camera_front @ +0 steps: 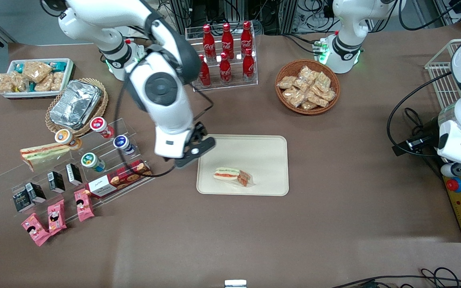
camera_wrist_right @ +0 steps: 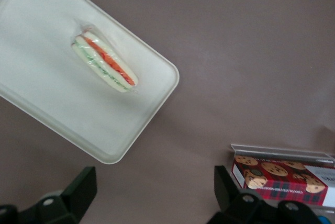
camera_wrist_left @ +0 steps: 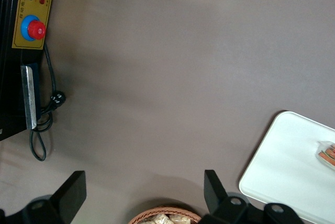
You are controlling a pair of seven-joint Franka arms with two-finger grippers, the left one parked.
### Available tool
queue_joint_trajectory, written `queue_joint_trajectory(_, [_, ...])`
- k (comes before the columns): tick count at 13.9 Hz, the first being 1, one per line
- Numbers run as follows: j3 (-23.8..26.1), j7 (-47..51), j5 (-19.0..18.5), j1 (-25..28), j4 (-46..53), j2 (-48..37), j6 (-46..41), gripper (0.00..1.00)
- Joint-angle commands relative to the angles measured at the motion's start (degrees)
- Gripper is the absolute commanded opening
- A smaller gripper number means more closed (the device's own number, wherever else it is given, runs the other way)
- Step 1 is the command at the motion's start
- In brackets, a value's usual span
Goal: Place sandwich on tray
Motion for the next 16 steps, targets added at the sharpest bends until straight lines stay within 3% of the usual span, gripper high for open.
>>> queue_joint_trajectory(1, [0.39, -0.61, 2.22, -3.63, -9.05, -8.96, -0.50, 1.00])
queue_joint_trajectory(8, [-0.05, -1.14, 1.61, -12.50, -10.66, -15.75, -7.44, 1.00])
queue_joint_trajectory(12, [-0.06, -8.25, 2.31, -20.58, -8.56, -15.75, -8.50, 1.00])
queue_joint_trajectory(16, [-0.14, -8.17, 2.22, -25.59, -6.36, -15.40, -10.87, 1.00])
